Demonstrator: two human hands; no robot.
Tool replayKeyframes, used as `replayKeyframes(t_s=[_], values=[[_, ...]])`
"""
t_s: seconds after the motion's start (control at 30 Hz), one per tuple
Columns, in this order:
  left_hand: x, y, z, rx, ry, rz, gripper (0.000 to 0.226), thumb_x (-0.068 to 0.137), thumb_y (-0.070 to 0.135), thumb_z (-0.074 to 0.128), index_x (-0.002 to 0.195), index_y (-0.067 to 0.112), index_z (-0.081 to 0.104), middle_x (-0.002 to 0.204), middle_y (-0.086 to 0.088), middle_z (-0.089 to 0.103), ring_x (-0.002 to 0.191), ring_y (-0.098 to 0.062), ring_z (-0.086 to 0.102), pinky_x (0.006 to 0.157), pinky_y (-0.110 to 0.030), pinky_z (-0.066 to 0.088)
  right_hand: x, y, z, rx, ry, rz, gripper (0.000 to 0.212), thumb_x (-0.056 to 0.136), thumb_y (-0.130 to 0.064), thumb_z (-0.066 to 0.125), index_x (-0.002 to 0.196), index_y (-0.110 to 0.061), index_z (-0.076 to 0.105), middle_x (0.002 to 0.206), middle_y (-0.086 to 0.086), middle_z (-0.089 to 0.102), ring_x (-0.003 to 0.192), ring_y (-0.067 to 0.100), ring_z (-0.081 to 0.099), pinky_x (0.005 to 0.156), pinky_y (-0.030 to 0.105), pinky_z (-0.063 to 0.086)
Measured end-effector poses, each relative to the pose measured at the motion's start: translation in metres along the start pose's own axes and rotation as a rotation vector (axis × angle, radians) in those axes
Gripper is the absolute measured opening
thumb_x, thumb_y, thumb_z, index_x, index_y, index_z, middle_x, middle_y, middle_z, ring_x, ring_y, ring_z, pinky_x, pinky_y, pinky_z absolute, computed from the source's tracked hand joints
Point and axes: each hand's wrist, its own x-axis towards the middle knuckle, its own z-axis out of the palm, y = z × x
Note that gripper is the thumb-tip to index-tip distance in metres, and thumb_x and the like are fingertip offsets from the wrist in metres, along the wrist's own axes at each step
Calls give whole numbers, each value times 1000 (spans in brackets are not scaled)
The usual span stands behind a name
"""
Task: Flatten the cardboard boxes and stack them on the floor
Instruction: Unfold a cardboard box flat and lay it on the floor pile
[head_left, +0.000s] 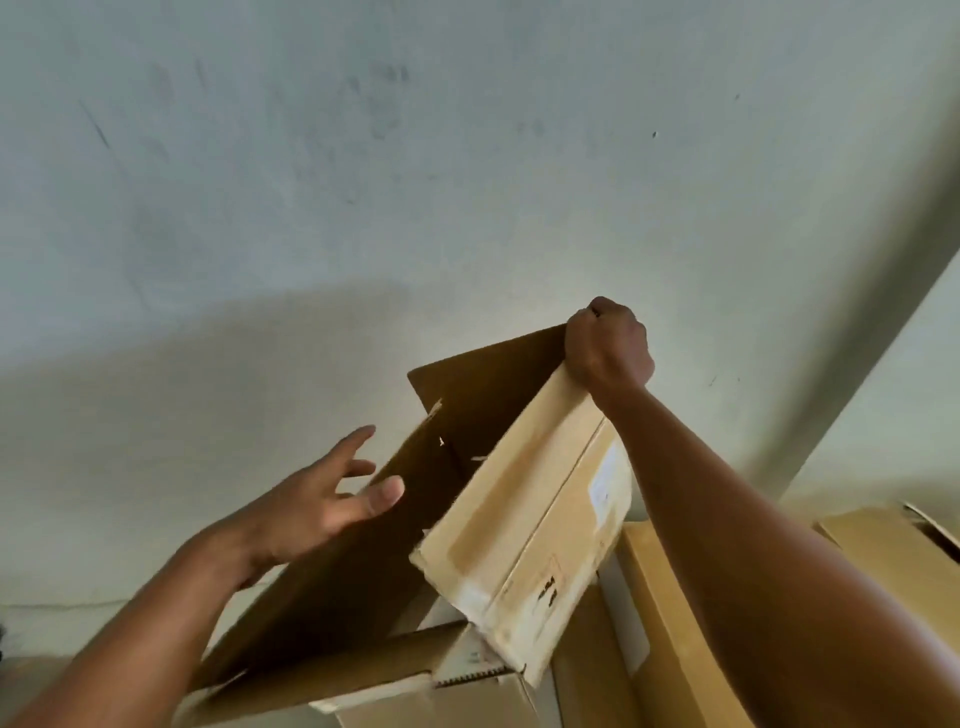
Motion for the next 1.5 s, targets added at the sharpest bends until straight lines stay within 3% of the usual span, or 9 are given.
replayKeyframes(t_s=[0.17,0.3,0.4,0.73,0.83,1.1,1.23,1.37,1.5], values=[[49,44,16,61,18,97,141,32,103,47,153,44,6,162,3,21,143,-21,32,112,-37,29,-3,-25,-6,1,74,4,26,74,-20,41,81,-12,65,75,0,61,68,20,55,66,30,39],[69,56,28,205,397,271,136,43,78,78,149,38,2,160,5,5,135,-20,35,96,-31,43,-8,-33,-6,0,63,27,20,69,-17,42,72,-10,60,68,0,55,62,22,50,61,28,36],[78,51,29,404,385,194,137,49,60,89,149,41,-2,159,-2,28,135,-29,45,102,-41,46,-15,-34,-2,-43,39,-9,10,68,-18,41,64,-14,49,64,-1,50,59,20,46,60,28,33],[101,6,35,269,585,305,17,93,19,66,108,26,61,83,4,70,73,-13,66,58,-17,42,-8,-22,-2,337,-119,-133,28,78,-31,42,79,-18,67,83,-1,66,80,23,60,70,35,48],[103,-3,30,283,688,411,24,91,10,67,114,18,66,83,5,72,76,-18,69,64,-21,44,2,10,-12,695,-62,-85,35,87,-42,46,106,-27,71,112,1,67,104,16,61,83,44,54],[97,-13,4,44,760,364,34,92,9,65,126,13,65,108,14,66,99,-5,63,89,-17,43,-57,179,15,499,-4,541,87,69,-37,65,148,-22,32,152,13,32,136,38,37,108,50,36],[101,-20,-14,-166,684,297,32,95,11,62,114,36,63,86,34,69,85,10,64,81,-9,45,-89,228,27,850,-223,669,34,86,-18,58,119,-10,60,129,19,60,130,45,46,98,43,42],[106,-27,-16,-438,608,242,30,96,5,57,121,20,65,93,12,73,88,2,64,87,-16,47,-107,232,14,950,-435,697,77,71,-40,70,132,4,55,132,26,58,117,43,57,101,49,44],[121,-60,-6,-617,550,90,34,97,6,57,131,9,60,123,-12,66,117,-24,60,110,-40,40,-109,236,5,933,-522,717,55,83,-40,59,122,-2,64,111,21,70,88,36,69,78,42,56]])
